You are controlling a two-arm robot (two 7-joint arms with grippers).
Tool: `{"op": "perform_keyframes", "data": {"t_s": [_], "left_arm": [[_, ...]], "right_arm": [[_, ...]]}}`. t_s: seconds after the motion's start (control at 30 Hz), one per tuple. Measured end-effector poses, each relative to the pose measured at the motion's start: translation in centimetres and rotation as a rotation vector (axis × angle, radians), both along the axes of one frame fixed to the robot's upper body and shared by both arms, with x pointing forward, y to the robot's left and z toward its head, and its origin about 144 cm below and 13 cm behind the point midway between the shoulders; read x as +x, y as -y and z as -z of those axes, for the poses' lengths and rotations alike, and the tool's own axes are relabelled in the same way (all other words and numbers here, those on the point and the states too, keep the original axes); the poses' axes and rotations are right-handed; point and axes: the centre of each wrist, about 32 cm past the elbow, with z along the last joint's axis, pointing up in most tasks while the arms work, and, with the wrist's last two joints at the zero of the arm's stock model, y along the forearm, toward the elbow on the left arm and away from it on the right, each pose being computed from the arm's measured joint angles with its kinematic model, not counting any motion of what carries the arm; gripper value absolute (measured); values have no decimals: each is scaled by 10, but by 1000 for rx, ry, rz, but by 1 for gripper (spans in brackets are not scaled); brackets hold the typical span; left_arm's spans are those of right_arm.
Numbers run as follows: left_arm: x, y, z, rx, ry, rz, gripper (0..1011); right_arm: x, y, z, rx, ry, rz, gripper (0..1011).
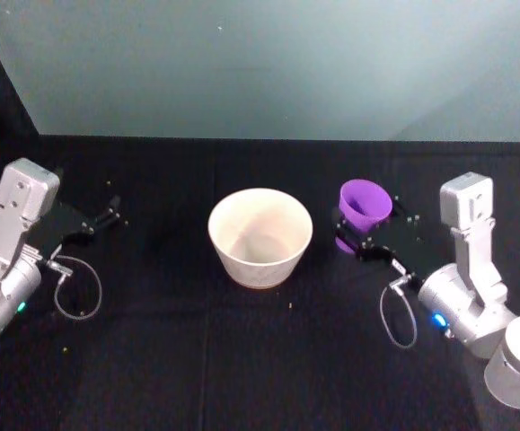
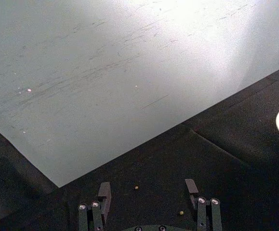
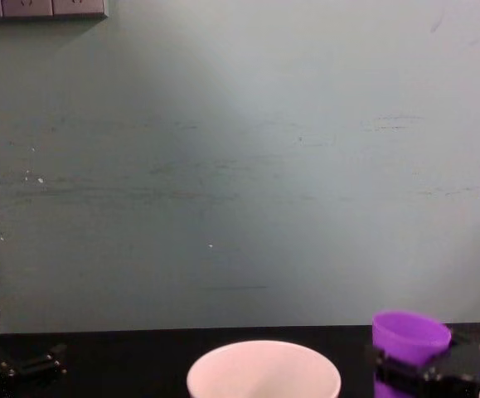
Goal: Pick up the cup and pour the mung beans from the cup into the bowl.
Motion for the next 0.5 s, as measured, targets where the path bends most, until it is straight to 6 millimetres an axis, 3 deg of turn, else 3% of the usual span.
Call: {"op": "perform_keyframes", "data": {"t_s": [0.37,0.5], "left_arm": [[0,0,0,0,0,0,1000],[0,0,0,0,0,0,1000]], "right_arm": [[-6,1,-38,-5,76,-32,734],[-5,0,-43,-16,73,-39,734]]}}
